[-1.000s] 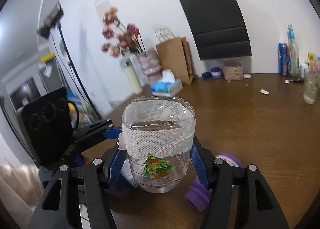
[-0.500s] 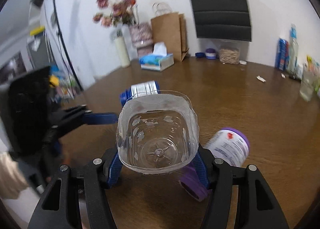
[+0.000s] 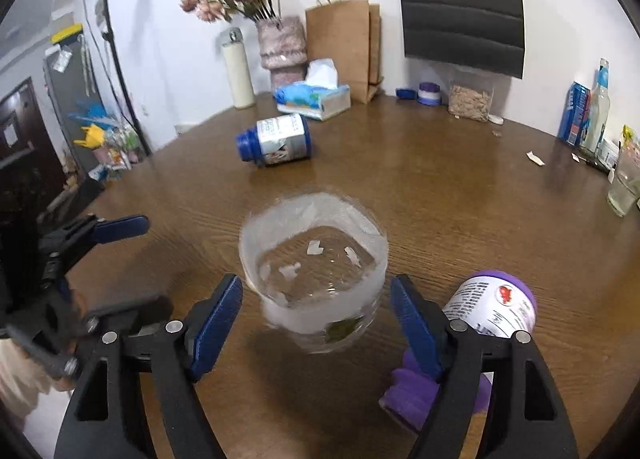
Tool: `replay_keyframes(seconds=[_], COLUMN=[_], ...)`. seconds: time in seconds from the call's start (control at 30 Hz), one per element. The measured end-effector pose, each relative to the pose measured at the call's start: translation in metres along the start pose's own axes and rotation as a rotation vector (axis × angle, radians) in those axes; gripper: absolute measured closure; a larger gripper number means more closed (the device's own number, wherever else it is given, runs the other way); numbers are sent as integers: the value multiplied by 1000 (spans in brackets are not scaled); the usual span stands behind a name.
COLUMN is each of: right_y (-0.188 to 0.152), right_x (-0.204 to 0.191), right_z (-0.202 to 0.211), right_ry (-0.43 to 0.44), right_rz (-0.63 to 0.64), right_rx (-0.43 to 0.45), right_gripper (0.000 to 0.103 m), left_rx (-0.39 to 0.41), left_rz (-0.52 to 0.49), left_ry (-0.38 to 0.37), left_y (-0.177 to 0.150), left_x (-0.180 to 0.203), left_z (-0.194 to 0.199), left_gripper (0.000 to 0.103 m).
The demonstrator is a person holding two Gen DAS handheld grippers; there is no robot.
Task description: Flip cup upright
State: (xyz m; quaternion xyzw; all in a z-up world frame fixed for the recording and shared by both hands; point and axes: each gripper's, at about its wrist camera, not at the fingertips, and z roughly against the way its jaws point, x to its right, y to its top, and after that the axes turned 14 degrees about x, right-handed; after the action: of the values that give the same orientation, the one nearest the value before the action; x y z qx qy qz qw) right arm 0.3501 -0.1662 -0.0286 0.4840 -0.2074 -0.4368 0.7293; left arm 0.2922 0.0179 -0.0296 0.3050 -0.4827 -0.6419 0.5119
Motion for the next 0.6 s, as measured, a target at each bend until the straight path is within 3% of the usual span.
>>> replay_keyframes(seconds=[0.17, 0.3, 0.33, 0.6], right_y=[11, 16, 16, 15], right_x=[3, 20, 23, 26], right_z=[42, 93, 102, 132], right_ry=[-11, -128, -156, -176], right_rz=[-44, -73, -76, -106], right_rx=[65, 151, 167, 217], right_gripper=[22, 19, 14, 14], left_rx=[114, 213, 229, 272], left_rz=[6, 36, 42, 9], left_ry=[132, 265, 279, 282], left_y=[16, 28, 30, 33], left_x=[-5, -16, -16, -9], left_z=[25, 53, 60, 72], left_gripper=[0, 0, 0, 0])
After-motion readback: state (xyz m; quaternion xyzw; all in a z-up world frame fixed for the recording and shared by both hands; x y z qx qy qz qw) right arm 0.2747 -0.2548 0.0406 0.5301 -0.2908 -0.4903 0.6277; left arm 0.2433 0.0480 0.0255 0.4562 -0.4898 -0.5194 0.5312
